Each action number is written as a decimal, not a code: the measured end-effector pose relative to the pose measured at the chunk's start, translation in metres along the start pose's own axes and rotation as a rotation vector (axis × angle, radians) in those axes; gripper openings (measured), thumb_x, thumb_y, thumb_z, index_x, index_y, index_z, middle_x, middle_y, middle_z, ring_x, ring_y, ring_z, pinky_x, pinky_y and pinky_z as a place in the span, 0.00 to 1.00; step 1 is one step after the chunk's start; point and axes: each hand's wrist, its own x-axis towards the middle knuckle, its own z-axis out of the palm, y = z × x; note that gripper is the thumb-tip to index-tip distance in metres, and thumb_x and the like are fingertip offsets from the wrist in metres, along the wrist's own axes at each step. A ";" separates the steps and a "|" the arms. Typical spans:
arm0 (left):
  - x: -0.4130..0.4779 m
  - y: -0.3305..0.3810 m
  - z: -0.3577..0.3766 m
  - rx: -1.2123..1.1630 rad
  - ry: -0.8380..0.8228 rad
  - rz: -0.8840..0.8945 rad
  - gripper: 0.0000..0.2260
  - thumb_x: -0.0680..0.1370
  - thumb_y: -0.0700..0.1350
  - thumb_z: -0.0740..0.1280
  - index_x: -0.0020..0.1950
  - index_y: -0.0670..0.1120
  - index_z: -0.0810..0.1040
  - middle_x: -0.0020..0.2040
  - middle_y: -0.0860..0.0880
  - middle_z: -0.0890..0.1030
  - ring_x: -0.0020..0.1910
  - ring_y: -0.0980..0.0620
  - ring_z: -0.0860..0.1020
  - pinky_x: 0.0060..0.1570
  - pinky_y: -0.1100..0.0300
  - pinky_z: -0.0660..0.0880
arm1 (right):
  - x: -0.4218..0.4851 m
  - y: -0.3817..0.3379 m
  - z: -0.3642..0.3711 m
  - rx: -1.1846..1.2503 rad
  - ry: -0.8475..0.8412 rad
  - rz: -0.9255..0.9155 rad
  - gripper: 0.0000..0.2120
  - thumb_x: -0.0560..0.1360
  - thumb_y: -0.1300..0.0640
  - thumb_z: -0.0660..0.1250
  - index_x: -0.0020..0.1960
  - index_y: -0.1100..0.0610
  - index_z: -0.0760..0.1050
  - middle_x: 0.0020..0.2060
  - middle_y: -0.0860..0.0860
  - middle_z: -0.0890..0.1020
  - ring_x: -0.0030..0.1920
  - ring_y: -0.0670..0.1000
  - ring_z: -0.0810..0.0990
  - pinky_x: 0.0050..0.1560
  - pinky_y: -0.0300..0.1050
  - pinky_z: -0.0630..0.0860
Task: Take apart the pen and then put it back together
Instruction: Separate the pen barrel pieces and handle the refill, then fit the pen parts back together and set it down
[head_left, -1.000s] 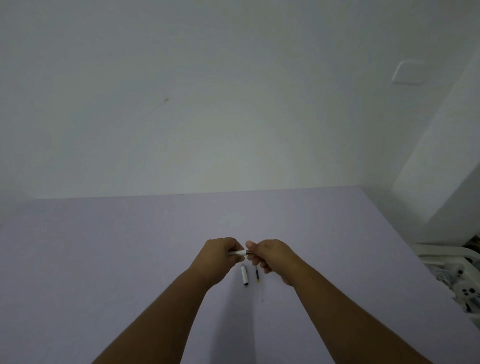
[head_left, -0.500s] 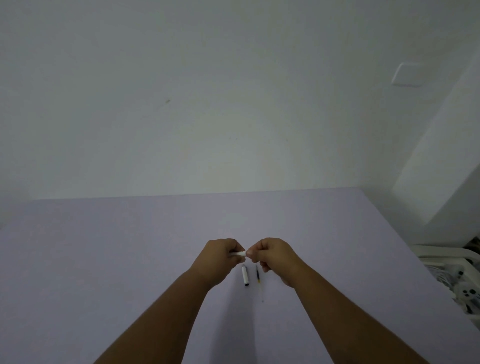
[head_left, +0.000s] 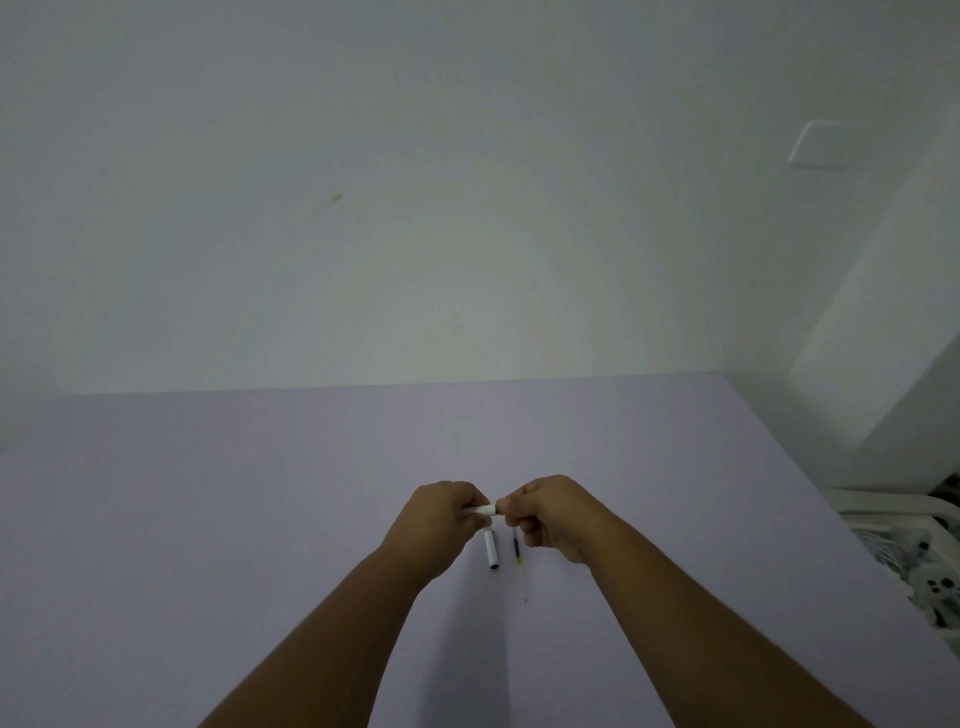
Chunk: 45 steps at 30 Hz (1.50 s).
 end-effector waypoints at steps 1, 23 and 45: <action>0.000 -0.001 0.000 -0.006 0.000 -0.010 0.08 0.76 0.45 0.68 0.51 0.44 0.82 0.40 0.52 0.77 0.38 0.54 0.73 0.35 0.67 0.67 | 0.001 0.000 0.000 -0.001 -0.006 -0.008 0.05 0.73 0.65 0.69 0.38 0.62 0.78 0.34 0.56 0.77 0.31 0.48 0.70 0.34 0.39 0.73; 0.010 -0.059 0.014 -1.083 -0.117 -0.630 0.10 0.78 0.35 0.62 0.55 0.41 0.81 0.43 0.44 0.81 0.40 0.52 0.79 0.39 0.63 0.79 | 0.110 0.086 0.047 -0.985 0.310 -0.128 0.14 0.75 0.52 0.64 0.57 0.59 0.74 0.55 0.56 0.81 0.57 0.57 0.79 0.54 0.47 0.76; -0.001 -0.037 0.008 -1.058 -0.104 -0.598 0.10 0.80 0.43 0.62 0.55 0.42 0.80 0.40 0.48 0.75 0.32 0.56 0.70 0.28 0.67 0.70 | 0.079 0.024 0.030 0.357 0.268 -0.080 0.10 0.74 0.64 0.61 0.52 0.60 0.78 0.36 0.54 0.80 0.36 0.51 0.77 0.37 0.44 0.76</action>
